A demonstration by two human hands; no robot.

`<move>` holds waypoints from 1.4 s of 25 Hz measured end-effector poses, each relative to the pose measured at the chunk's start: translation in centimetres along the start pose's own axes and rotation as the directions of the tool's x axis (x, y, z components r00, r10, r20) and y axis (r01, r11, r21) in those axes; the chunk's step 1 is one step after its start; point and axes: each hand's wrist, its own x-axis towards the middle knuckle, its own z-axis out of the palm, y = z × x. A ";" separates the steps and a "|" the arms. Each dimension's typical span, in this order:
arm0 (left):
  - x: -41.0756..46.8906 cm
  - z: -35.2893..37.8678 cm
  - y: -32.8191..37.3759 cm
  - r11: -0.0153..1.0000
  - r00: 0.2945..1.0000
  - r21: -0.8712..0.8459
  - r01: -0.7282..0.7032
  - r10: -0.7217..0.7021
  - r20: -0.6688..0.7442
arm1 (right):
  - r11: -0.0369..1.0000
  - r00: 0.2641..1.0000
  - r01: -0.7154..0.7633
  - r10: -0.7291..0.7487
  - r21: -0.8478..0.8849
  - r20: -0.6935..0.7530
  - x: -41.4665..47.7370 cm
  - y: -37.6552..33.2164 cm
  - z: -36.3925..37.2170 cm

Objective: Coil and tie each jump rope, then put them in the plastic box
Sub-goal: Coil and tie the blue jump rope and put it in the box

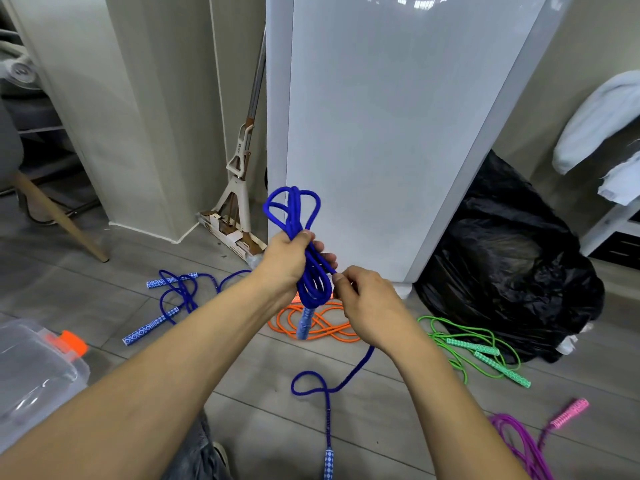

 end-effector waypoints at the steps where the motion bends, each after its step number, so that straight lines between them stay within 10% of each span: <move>1: 0.3 -0.2 0.3 0.998 1.000 -0.067 0.011 -0.012 -0.013 | 0.999 0.998 0.009 -0.011 0.043 0.058 -0.1 0.0 -0.1; 9: 3.6 -3.3 1.8 0.996 0.969 0.026 -0.087 0.091 -0.231 | 0.992 0.889 -0.115 0.082 0.046 0.451 -0.8 2.3 -2.2; 16: 3.7 -4.7 2.2 0.835 0.976 0.520 -0.180 0.219 -0.014 | 0.996 0.977 0.038 -0.053 -0.077 -0.206 0.1 3.3 -4.1; 26: -0.9 -0.8 -0.4 0.597 0.894 0.677 -0.430 0.176 0.412 | 0.972 0.975 0.186 -0.165 0.141 -0.147 0.1 0.6 -0.8; 35: -1.7 -1.3 1.1 0.392 0.847 0.793 -0.466 -0.061 0.527 | 0.994 0.988 0.095 -0.088 0.052 -0.124 0.2 1.3 -0.7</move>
